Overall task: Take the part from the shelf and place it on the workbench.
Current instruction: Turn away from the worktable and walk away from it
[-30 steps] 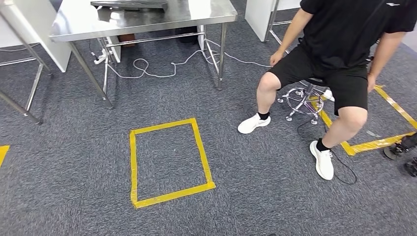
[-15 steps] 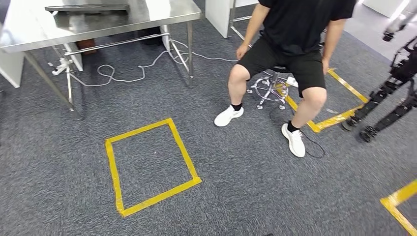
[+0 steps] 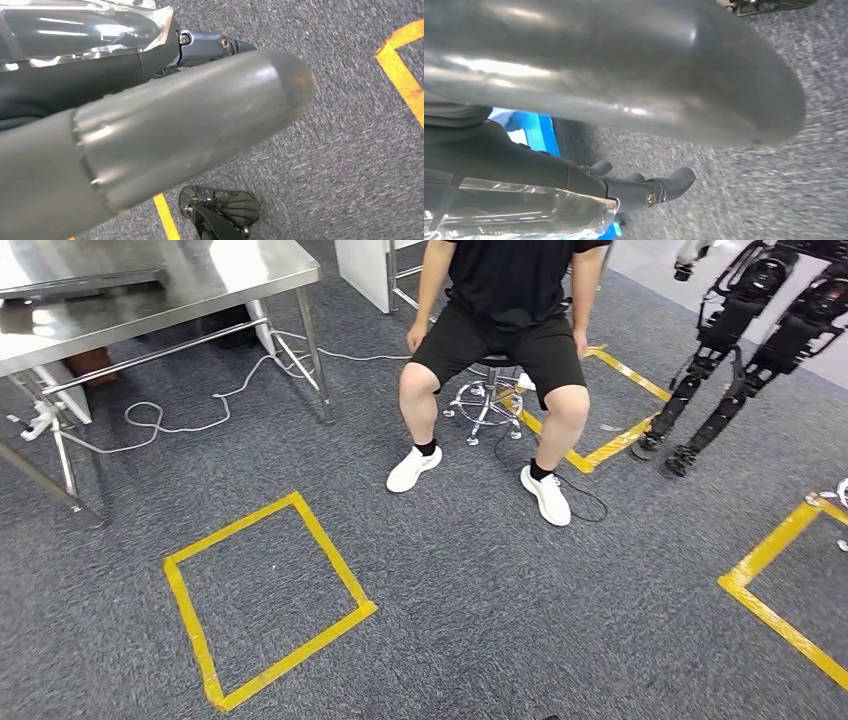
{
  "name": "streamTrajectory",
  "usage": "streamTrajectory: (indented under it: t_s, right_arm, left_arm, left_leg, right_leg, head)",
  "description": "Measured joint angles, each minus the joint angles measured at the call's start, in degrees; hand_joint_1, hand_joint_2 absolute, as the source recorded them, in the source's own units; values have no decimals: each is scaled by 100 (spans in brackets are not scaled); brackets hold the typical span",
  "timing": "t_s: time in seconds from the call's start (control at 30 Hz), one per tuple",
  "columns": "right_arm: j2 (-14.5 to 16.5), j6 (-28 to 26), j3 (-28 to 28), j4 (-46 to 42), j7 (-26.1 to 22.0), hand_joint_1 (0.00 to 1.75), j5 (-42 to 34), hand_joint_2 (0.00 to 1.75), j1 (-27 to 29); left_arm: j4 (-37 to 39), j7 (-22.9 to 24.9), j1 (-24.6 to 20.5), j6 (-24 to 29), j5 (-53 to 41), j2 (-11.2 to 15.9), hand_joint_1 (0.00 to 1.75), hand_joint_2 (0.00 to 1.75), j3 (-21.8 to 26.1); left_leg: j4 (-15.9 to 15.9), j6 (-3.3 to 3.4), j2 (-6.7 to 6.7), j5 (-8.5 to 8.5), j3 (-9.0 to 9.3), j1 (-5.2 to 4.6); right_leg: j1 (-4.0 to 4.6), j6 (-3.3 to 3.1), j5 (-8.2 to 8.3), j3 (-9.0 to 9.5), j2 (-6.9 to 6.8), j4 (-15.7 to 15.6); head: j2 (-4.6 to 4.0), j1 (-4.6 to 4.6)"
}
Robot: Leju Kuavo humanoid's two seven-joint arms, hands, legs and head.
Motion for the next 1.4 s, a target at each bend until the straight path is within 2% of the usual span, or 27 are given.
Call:
streamTrajectory:
  t_s: [0.07,0.1,0.17,0.2,0.27,0.33,0.4,0.47,0.5,0.53,0.57,0.63,0.7,0.73,0.77,0.83,0.9,0.97,1.0,1.03,1.07,1.13,1.2,1.27,1.3,1.33,1.4]
  right_arm:
    - [5,10,0,0,0,0,8,0,8]
    - [5,14,0,0,0,0,13,0,1]
    - [3,16,0,0,-2,0,25,0,-26]
    - [1,16,0,0,-5,0,26,0,-33]
    - [3,25,0,1,-15,0,15,0,-10]
    - [12,117,-3,3,-14,0,-53,0,11]
    - [19,357,-15,4,27,0,-165,0,-10]
    - [19,659,-32,4,110,0,-242,0,-22]
    - [19,788,-42,4,155,0,-259,0,-14]
    - [19,887,-52,4,196,0,-272,0,-3]
    - [19,958,-66,4,229,0,-280,0,4]
    - [15,1046,-95,4,261,0,-294,0,-5]
    - [13,1179,-128,4,280,0,-313,0,-24]
    - [14,1267,-142,4,292,0,-325,0,-28]
    - [18,1347,-154,4,305,0,-334,0,-28]
    - [40,1443,-167,5,332,0,-345,0,-25]
    - [69,1482,-174,5,348,0,-334,0,-28]
    - [86,1503,-178,6,355,0,-297,0,-26]
    - [93,1506,-179,6,357,0,-278,0,-20]
    - [97,1504,-180,7,359,0,-264,0,-13]
    - [101,1499,-180,7,360,0,-256,0,-9]
    - [102,1477,-181,7,359,0,-225,0,-19]
    - [100,1440,-181,7,361,0,-162,0,-41]
    - [99,1402,-181,7,375,0,-88,0,-38]
    - [98,1386,-181,7,384,0,-61,0,-26]
    - [99,1377,-181,7,392,0,-41,0,-20]
    - [108,1361,-180,7,394,0,-22,0,-32]
  left_arm:
    - [1,2,7,4,1,2,0,0,3]
    - [5,2,10,6,1,1,0,0,5]
    - [14,2,17,6,1,-3,0,0,7]
    - [18,-1,20,3,1,-5,0,0,7]
    - [16,-19,16,-19,4,-10,0,0,8]
    - [15,-42,8,-117,9,-12,0,0,9]
    - [15,-28,18,-347,9,-3,0,0,10]
    - [15,118,27,-683,-10,13,0,0,9]
    - [15,259,27,-869,-30,24,0,0,8]
    - [15,418,26,-1046,-51,34,0,0,5]
    - [15,559,25,-1189,-74,43,0,0,3]
    - [16,734,21,-1345,-105,59,0,0,-4]
    - [15,851,6,-1446,-119,88,0,0,-9]
    - [15,901,-6,-1495,-121,104,0,0,-10]
    - [13,938,-20,-1534,-121,124,0,0,-10]
    - [9,967,-39,-1571,-117,168,0,0,-10]
    - [9,964,-25,-1615,-97,205,0,0,-7]
    - [10,933,11,-1688,-70,226,0,0,1]
    - [10,909,24,-1720,-60,240,0,0,4]
    - [10,886,31,-1740,-55,256,0,0,7]
    - [10,864,34,-1752,-52,269,0,0,9]
    - [14,827,37,-1755,-55,286,0,0,10]
    - [19,801,37,-1734,-67,288,0,0,9]
    - [18,786,31,-1695,-85,286,0,0,9]
    - [16,782,27,-1674,-93,283,0,0,9]
    - [15,779,23,-1656,-100,280,0,0,9]
    - [15,774,29,-1626,-108,280,0,0,11]
  left_leg:
    - [-588,-43,-81,387,289,73]
    - [-964,-72,-221,538,470,108]
    - [-1401,-78,-444,655,651,137]
    - [-1421,-49,-473,628,646,115]
    - [-1438,67,-335,677,620,71]
    - [-1482,192,-188,737,602,48]
    - [-1499,264,-22,766,567,21]
    - [-1497,291,158,781,528,-22]
    - [-1497,297,239,786,515,-44]
    - [-1496,302,315,790,508,-63]
    - [-1496,303,384,792,509,-80]
    - [-1498,288,511,791,535,-107]
    - [-1506,239,624,789,573,-112]
    - [-1517,206,684,789,589,-111]
    - [-1517,169,714,785,598,-96]
    - [-1370,89,500,653,545,-63]
    - [-801,22,132,276,304,-23]
    - [-84,-29,3,-63,-8,6]
    - [74,-55,-6,-83,-74,25]
    - [12,-80,-9,17,-34,51]
    - [-267,-102,-27,208,109,83]
    - [-1024,-148,-256,549,480,161]
    - [-1378,-127,-465,612,629,179]
    - [-1390,-23,-401,603,613,127]
    - [-1413,38,-333,630,615,110]
    - [-1440,98,-262,663,619,103]
    - [-1479,175,-94,702,617,99]
  right_leg:
    - [-24,24,-8,-17,163,57]
    - [-21,57,-19,-43,239,101]
    - [-1,159,-23,-137,382,178]
    - [12,218,-4,-187,445,189]
    - [3,322,37,-277,523,184]
    - [0,339,-84,-429,312,411]
    - [6,293,-414,-747,-4,1071]
    - [11,300,-680,-1038,-98,1741]
    - [16,324,-700,-1034,-109,1820]
    - [28,350,-638,-899,-128,1660]
    - [43,365,-519,-649,-183,1279]
    - [113,306,-297,-165,-449,467]
    - [182,196,-200,-11,-616,144]
    - [201,158,-173,-28,-586,127]
    - [167,114,-138,-20,-516,100]
    - [86,36,-55,4,-390,30]
    - [41,-29,7,-9,-269,1]
    - [40,-56,34,-52,-124,7]
    - [36,-51,42,-65,-44,14]
    - [27,-45,49,-72,35,28]
    - [13,-32,48,-78,114,52]
    - [9,23,21,-131,258,155]
    - [37,118,4,-239,379,248]
    - [50,231,39,-344,505,248]
    - [41,270,45,-376,481,265]
    - [39,285,3,-438,375,355]
    - [30,252,-263,-698,52,889]
  head:
    - [0,0]
    - [0,-2]
    - [0,2]
    - [0,4]
    - [0,8]
    - [0,20]
    - [0,44]
    - [0,53]
    - [0,52]
    - [0,52]
    - [0,52]
    - [0,44]
    - [0,30]
    - [0,24]
    - [0,25]
    - [0,17]
    - [0,6]
    - [0,1]
    - [0,1]
    - [0,1]
    - [0,1]
    - [0,0]
    - [0,11]
    - [0,24]
    - [0,22]
    - [0,31]
    - [0,52]
